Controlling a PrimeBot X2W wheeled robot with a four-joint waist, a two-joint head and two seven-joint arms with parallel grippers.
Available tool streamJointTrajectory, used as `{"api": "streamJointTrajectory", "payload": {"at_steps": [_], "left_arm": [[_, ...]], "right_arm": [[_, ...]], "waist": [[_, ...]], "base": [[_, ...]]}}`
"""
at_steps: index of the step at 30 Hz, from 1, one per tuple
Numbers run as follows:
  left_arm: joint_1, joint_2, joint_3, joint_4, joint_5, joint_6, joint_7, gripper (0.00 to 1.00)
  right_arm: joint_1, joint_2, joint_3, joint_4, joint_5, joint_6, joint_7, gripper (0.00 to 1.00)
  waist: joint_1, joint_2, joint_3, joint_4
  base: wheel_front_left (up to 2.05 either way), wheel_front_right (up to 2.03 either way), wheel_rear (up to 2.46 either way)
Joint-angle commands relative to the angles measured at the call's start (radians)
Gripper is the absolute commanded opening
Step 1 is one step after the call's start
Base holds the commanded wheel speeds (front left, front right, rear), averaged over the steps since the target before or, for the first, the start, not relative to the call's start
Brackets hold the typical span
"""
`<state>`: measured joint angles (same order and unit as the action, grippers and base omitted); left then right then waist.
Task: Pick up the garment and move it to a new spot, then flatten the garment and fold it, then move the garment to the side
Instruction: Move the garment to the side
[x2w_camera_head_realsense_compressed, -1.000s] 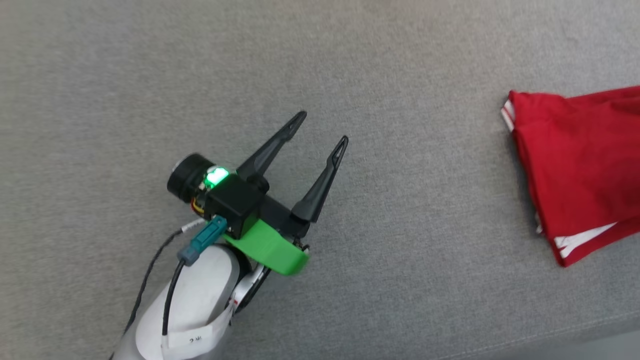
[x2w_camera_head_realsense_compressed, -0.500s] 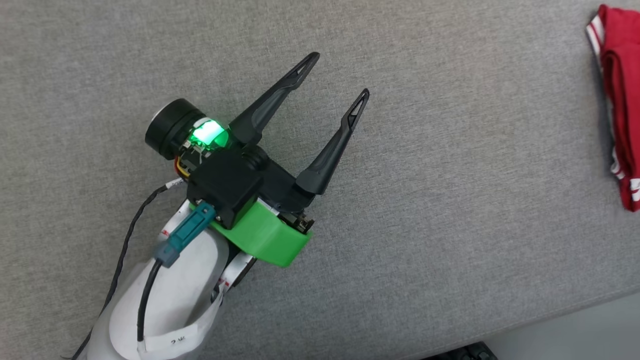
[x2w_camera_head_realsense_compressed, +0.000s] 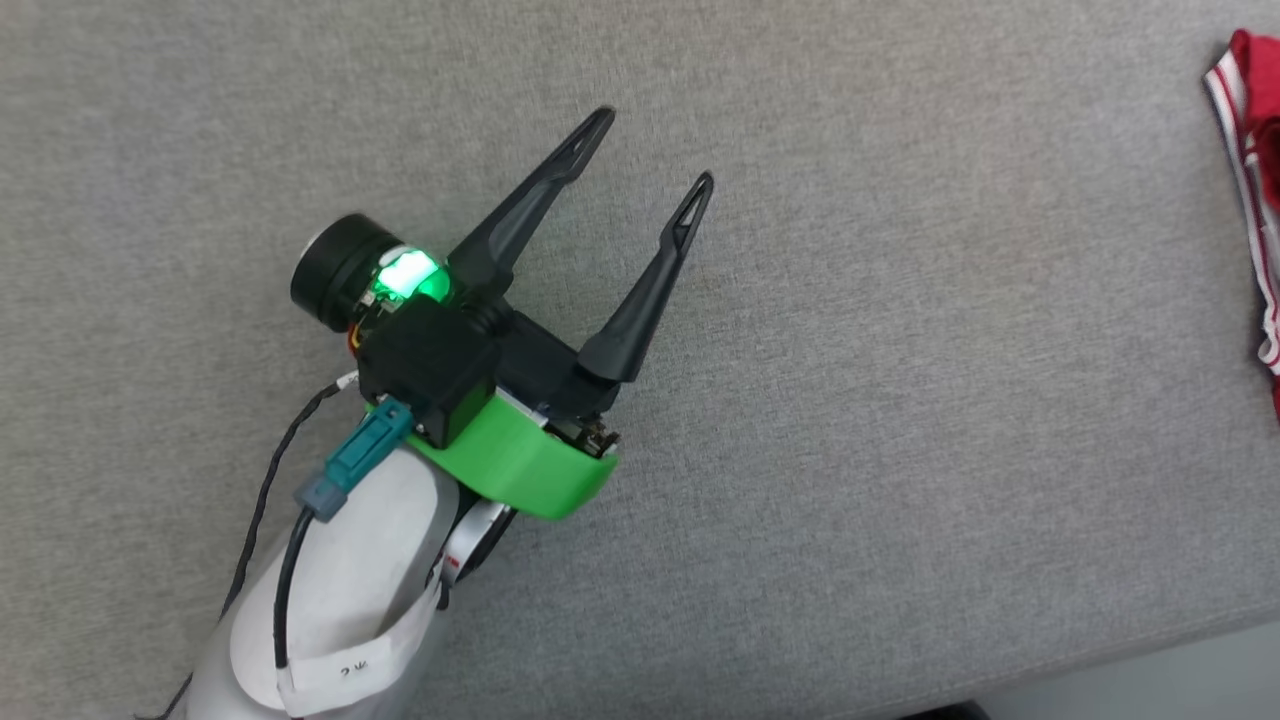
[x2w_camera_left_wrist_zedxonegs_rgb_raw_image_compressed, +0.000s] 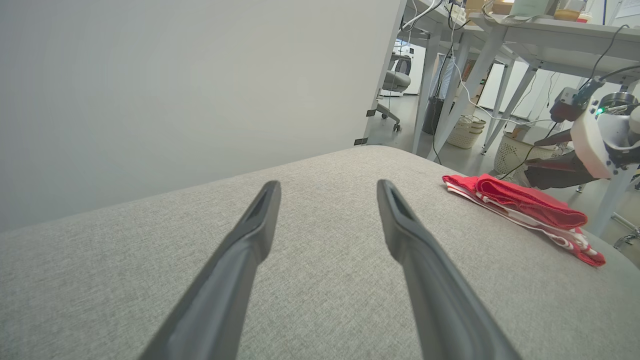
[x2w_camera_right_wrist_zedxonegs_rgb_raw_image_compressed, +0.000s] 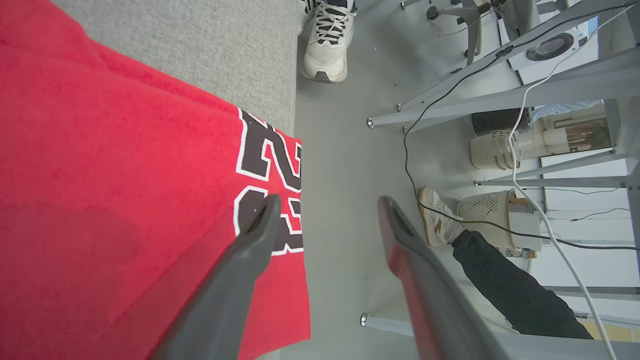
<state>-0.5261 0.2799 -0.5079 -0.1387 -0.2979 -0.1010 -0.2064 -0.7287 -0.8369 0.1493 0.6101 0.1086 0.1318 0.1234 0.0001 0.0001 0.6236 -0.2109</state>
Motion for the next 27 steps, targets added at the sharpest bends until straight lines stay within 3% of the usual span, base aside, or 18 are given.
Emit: {"api": "streamJointTrajectory", "payload": {"at_steps": [1,12,18,27], "left_arm": [[0.021,-0.004,0.01,0.019,-0.012,0.007,-0.014,1.0],[0.179,-0.013,0.11,0.182,-0.089,0.041,-0.053,1.0],[0.273,-0.028,0.183,0.219,-0.126,0.058,-0.055,1.0],[0.383,-0.07,0.245,0.257,-0.118,0.052,-0.055,1.0]], "right_arm": [[0.002,0.007,-0.004,-0.017,0.003,-0.001,-0.013,1.0],[0.1,0.141,-0.008,-0.253,0.143,-0.001,-0.051,1.0],[0.219,0.279,-0.048,-0.42,0.213,-0.001,-0.086,1.0],[0.445,0.49,-0.118,-0.532,0.233,-0.001,-0.166,1.0]], "waist": [[-0.0001,-0.0001,-0.077,0.023],[-0.0001,-0.0001,-0.338,0.07],[-0.0001,-0.0001,-0.439,0.101],[-0.0001,-0.0001,-0.531,0.149]], "base": [[0.0,0.0,0.0],[0.0,0.0,0.0],[0.0,0.0,0.0],[0.0,0.0,0.0]]}}
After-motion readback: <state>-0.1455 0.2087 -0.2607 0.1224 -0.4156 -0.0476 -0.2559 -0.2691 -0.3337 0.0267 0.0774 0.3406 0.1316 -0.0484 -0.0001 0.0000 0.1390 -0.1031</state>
